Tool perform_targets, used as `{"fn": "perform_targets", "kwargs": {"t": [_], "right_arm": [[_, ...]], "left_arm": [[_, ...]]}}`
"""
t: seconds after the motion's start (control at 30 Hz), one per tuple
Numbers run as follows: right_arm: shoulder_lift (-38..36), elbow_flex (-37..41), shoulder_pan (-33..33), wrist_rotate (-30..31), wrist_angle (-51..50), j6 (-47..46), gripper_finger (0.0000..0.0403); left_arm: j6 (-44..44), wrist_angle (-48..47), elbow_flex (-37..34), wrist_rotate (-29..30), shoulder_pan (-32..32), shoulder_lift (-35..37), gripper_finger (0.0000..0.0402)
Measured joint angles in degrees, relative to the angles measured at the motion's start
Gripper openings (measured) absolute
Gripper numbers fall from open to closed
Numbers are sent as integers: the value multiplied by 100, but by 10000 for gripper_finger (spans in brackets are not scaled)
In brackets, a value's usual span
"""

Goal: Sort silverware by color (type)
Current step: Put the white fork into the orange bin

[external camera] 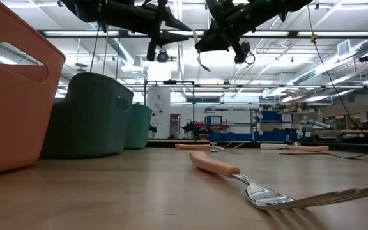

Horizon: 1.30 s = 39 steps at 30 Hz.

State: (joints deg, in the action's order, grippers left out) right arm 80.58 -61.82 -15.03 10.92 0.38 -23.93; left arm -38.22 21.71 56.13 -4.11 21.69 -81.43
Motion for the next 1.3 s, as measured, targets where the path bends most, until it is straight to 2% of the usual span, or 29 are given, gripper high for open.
{"fn": "perform_targets", "kwargs": {"t": [0.3,0.5,0.67,0.9,1.0,1.13,1.3], "right_arm": [[0,0,191,186,42,-42,43],[-4,-2,186,298,-16,-43,43],[-12,-6,184,256,-78,-35,43],[0,-11,232,249,-123,0,43],[0,-11,232,248,-110,9,43],[0,-9,229,249,-103,6,43],[-2,-4,221,167,-101,15,56]], "left_arm": [[0,-372,265,61,33,-129,105],[70,-703,819,49,-69,-538,105],[473,-940,1159,34,-136,-730,105],[500,-1067,1253,261,-48,-721,103],[559,-1064,1253,261,-37,-719,83],[874,-1099,1253,298,-66,-719,37],[973,-1113,1251,299,-96,-717,37]]}}
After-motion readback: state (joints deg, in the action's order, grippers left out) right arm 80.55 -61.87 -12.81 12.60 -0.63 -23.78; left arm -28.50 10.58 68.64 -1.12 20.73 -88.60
